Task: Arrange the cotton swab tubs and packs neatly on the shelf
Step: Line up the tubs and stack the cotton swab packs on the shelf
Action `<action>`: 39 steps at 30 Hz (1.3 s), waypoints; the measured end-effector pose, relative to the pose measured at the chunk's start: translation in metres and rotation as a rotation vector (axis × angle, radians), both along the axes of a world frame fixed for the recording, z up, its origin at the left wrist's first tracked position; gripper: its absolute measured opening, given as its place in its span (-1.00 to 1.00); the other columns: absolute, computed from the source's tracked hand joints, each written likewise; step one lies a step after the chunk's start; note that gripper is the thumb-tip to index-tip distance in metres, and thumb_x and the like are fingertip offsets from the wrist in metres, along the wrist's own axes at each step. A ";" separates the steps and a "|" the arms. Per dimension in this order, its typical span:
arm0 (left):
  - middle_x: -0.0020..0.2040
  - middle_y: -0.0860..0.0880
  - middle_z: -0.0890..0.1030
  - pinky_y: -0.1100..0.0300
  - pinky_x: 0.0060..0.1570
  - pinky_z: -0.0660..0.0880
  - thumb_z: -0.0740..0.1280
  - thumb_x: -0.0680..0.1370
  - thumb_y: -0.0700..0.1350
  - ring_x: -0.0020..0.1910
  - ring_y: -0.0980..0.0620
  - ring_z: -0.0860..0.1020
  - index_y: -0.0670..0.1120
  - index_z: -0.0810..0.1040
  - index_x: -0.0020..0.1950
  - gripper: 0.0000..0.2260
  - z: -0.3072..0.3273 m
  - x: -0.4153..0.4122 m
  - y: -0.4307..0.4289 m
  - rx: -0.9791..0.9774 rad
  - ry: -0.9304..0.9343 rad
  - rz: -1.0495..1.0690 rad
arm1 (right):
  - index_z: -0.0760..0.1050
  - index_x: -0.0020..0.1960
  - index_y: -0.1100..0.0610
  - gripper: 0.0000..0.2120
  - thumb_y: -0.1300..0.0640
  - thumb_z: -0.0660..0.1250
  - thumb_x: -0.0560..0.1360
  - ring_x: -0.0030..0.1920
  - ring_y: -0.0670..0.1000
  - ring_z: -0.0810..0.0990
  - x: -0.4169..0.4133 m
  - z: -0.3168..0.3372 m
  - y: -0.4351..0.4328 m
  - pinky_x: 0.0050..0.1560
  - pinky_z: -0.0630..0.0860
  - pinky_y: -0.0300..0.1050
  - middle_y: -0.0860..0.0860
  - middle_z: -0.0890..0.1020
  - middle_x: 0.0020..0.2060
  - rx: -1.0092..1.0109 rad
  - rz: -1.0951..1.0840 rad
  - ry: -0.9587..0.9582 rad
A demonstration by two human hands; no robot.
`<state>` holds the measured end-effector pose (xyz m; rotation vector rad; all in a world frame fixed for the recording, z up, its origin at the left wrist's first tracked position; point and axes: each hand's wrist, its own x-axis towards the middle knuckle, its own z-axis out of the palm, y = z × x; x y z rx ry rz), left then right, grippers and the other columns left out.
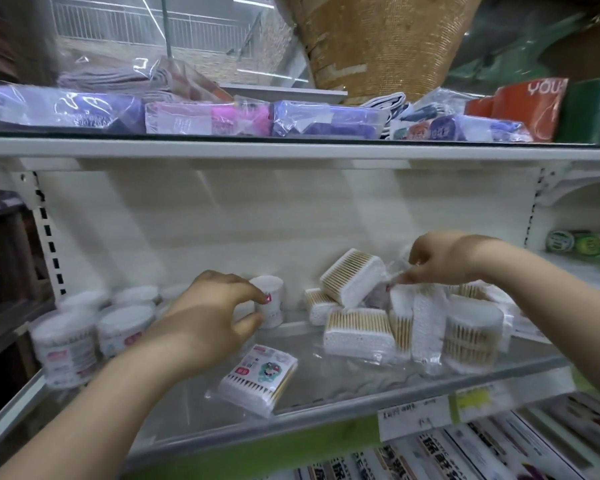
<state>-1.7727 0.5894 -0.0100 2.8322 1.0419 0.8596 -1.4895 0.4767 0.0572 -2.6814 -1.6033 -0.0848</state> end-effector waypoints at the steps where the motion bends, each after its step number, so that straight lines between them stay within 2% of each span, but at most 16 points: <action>1: 0.21 0.19 0.52 0.23 0.24 0.29 0.29 0.53 0.07 0.29 0.12 0.32 0.14 0.55 0.17 -0.77 0.000 0.004 -0.003 -0.008 0.002 -0.008 | 0.55 0.02 0.09 -0.50 -0.33 0.27 0.41 -0.10 0.00 0.58 0.001 -0.002 -0.003 -0.10 0.48 -0.11 0.02 0.63 -0.01 -0.050 -0.024 -0.009; 3: 0.20 0.16 0.54 0.24 0.23 0.29 0.29 0.52 0.09 0.27 0.11 0.34 0.14 0.56 0.17 -0.76 0.000 0.011 -0.009 -0.017 0.007 -0.030 | 0.53 0.11 0.11 -0.43 -0.35 0.25 0.41 -0.06 0.03 0.60 0.002 -0.007 -0.005 -0.09 0.52 -0.12 0.03 0.63 -0.03 -0.095 -0.058 -0.003; 7: 0.13 0.15 0.55 0.20 0.20 0.34 0.28 0.52 0.10 0.24 0.12 0.37 0.17 0.56 0.13 -0.79 -0.002 0.020 -0.013 -0.078 -0.003 -0.040 | 0.46 0.17 0.12 -0.47 -0.29 0.26 0.44 -0.17 -0.01 0.59 -0.002 -0.013 -0.006 -0.31 0.56 -0.18 0.04 0.58 -0.05 -0.056 -0.060 0.076; 10: 0.10 0.13 0.56 0.16 0.19 0.40 0.30 0.51 0.11 0.20 0.11 0.41 0.16 0.57 0.12 -0.79 -0.007 0.026 -0.015 -0.088 0.013 -0.047 | 0.43 0.22 0.14 -0.40 -0.30 0.28 0.42 -0.07 0.04 0.61 -0.005 -0.020 -0.007 -0.18 0.61 -0.11 0.07 0.57 0.07 -0.038 -0.061 0.091; 13: 0.03 0.11 0.52 0.20 0.05 0.48 0.30 0.51 0.11 0.04 0.14 0.46 0.15 0.58 0.12 -0.79 -0.006 0.029 -0.016 -0.119 -0.018 -0.048 | 0.38 0.29 0.11 -0.36 -0.33 0.27 0.41 0.03 0.07 0.58 -0.006 -0.026 -0.009 -0.12 0.52 -0.12 0.05 0.54 0.17 -0.048 -0.057 0.049; 16: -0.10 0.20 0.42 0.26 -0.05 0.40 0.29 0.52 0.09 0.02 0.16 0.38 0.13 0.57 0.13 -0.79 -0.006 0.033 -0.018 -0.110 -0.020 -0.069 | 0.36 0.31 0.09 -0.39 -0.29 0.26 0.44 -0.02 0.06 0.57 -0.007 -0.026 -0.011 -0.13 0.50 -0.12 0.05 0.53 0.17 -0.022 -0.059 0.075; 19: -0.18 0.27 0.34 0.37 -0.28 0.32 0.28 0.54 0.07 -0.01 0.16 0.34 0.10 0.56 0.15 -0.78 -0.006 0.034 -0.022 -0.133 -0.022 -0.088 | 0.31 0.37 0.09 -0.42 -0.23 0.23 0.49 -0.10 0.05 0.53 -0.006 -0.024 -0.015 -0.09 0.50 -0.10 0.05 0.50 0.14 0.016 -0.076 0.138; 21: -0.19 0.28 0.32 0.34 -0.28 0.33 0.27 0.55 0.06 -0.03 0.16 0.34 0.08 0.57 0.17 -0.77 -0.006 0.034 -0.022 -0.145 -0.026 -0.091 | 0.32 0.36 0.09 -0.46 -0.20 0.23 0.50 -0.12 0.06 0.55 -0.001 -0.024 -0.015 -0.07 0.53 -0.08 0.05 0.50 0.04 0.082 -0.081 0.219; 24: -0.20 0.30 0.31 0.27 -0.20 0.38 0.28 0.55 0.05 -0.04 0.14 0.35 0.07 0.58 0.17 -0.77 -0.006 0.032 -0.022 -0.157 -0.036 -0.098 | 0.42 0.22 0.10 -0.58 -0.14 0.23 0.50 -0.17 0.07 0.57 0.008 -0.023 -0.015 -0.18 0.51 -0.10 0.05 0.56 -0.07 0.189 -0.097 0.309; 27: -0.20 0.28 0.34 0.30 -0.23 0.37 0.28 0.54 0.04 -0.04 0.16 0.36 0.07 0.60 0.14 -0.78 -0.007 0.032 -0.021 -0.141 -0.047 -0.107 | 0.41 0.26 0.12 -0.58 -0.11 0.22 0.51 -0.10 0.12 0.58 0.015 -0.014 -0.016 -0.10 0.53 -0.05 0.10 0.56 -0.02 0.312 -0.117 0.306; 30: -0.19 0.31 0.35 0.27 -0.12 0.39 0.28 0.54 0.04 0.00 0.15 0.40 0.07 0.60 0.11 -0.80 -0.008 0.032 -0.018 -0.141 -0.059 -0.112 | 0.39 0.28 0.07 -0.58 -0.09 0.26 0.50 -0.18 0.08 0.57 0.020 -0.001 -0.018 -0.26 0.52 -0.09 0.11 0.56 -0.05 0.508 -0.124 0.396; 32: -0.14 0.29 0.42 0.24 -0.01 0.39 0.29 0.54 0.04 0.05 0.14 0.41 0.09 0.59 0.11 -0.81 -0.009 0.032 -0.017 -0.138 -0.080 -0.115 | 0.43 0.25 0.05 -0.60 -0.08 0.31 0.47 -0.16 0.13 0.60 0.024 0.004 -0.019 -0.19 0.57 -0.01 0.11 0.58 -0.04 0.637 -0.107 0.421; 34: 0.01 0.23 0.52 0.22 0.08 0.39 0.29 0.53 0.04 0.08 0.17 0.40 0.11 0.58 0.13 -0.80 -0.011 0.033 -0.014 -0.133 -0.097 -0.109 | 0.46 0.20 0.05 -0.64 -0.03 0.38 0.45 -0.12 0.14 0.61 0.024 0.006 -0.019 -0.07 0.59 0.06 0.09 0.58 -0.06 0.793 -0.039 0.471; 36: 0.07 0.22 0.54 0.21 0.05 0.46 0.31 0.51 0.07 0.04 0.20 0.45 0.16 0.57 0.11 -0.81 -0.011 0.033 -0.012 -0.177 -0.157 -0.109 | 0.50 0.14 0.07 -0.71 0.08 0.42 0.45 -0.14 0.08 0.59 0.018 0.006 -0.018 -0.11 0.59 -0.04 0.09 0.57 -0.09 0.911 0.081 0.590; 39: -0.02 0.29 0.56 0.19 -0.05 0.55 0.36 0.47 0.10 -0.05 0.20 0.56 0.27 0.54 0.00 -0.88 -0.008 0.033 -0.013 -0.381 -0.369 -0.139 | 0.50 0.03 0.13 -0.84 0.22 0.38 0.46 -0.17 0.04 0.58 -0.001 -0.001 -0.013 -0.13 0.60 -0.14 0.10 0.58 -0.12 0.933 0.244 0.949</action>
